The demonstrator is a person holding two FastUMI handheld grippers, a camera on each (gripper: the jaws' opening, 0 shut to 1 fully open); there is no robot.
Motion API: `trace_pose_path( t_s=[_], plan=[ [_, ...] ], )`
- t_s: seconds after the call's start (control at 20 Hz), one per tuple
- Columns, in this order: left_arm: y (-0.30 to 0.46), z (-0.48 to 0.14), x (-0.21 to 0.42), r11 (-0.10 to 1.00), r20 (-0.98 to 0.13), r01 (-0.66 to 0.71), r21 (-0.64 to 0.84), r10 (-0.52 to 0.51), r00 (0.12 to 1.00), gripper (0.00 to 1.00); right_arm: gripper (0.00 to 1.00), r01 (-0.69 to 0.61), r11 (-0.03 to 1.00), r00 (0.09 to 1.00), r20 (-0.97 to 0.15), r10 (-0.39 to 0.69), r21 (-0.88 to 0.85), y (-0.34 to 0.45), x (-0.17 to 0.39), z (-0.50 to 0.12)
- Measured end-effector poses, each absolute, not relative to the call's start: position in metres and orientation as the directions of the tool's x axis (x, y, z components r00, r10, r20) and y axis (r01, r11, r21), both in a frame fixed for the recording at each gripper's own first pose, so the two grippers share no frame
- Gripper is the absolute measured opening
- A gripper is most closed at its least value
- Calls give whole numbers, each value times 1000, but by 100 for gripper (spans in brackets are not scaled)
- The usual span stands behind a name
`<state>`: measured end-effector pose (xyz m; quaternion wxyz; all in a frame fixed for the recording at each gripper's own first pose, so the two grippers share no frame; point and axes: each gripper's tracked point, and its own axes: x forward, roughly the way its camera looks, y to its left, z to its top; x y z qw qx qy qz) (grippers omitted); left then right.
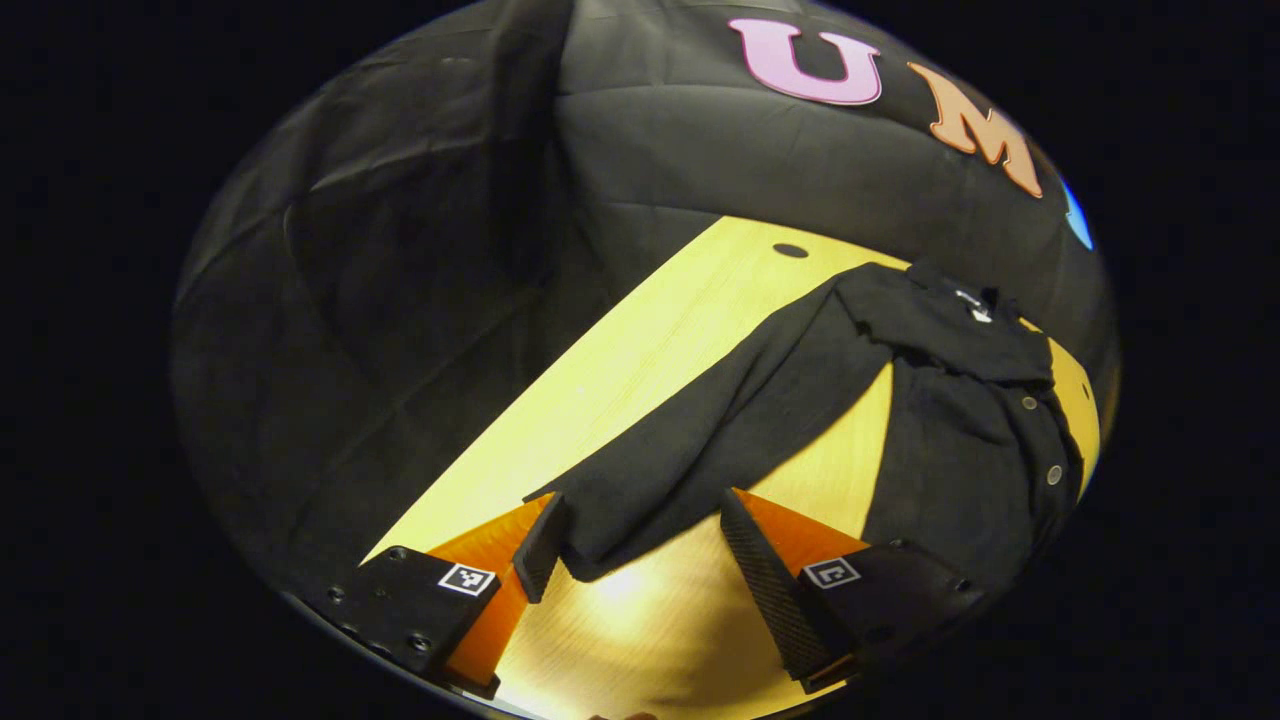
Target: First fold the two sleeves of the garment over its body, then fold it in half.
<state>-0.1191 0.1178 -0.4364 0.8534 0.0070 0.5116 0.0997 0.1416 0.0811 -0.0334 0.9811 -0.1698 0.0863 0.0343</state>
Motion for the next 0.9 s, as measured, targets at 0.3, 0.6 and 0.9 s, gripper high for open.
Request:
trace_pose_path(
  t_s=[0.3,0.6,0.9],
  plan=[
    [120,-433,-117,980,-840,-166,109,181,511,95,96,-55,945,987,-161,2,-324,73,99,-28],
    [146,-431,-119,968,-842,-165,189,246,480,49,99,-35,952,988,-153,-12,-304,62,88,-27],
    [148,-405,-107,970,-826,-172,170,236,512,1,100,7,966,980,-191,-59,-259,32,69,-40]
  ],
)
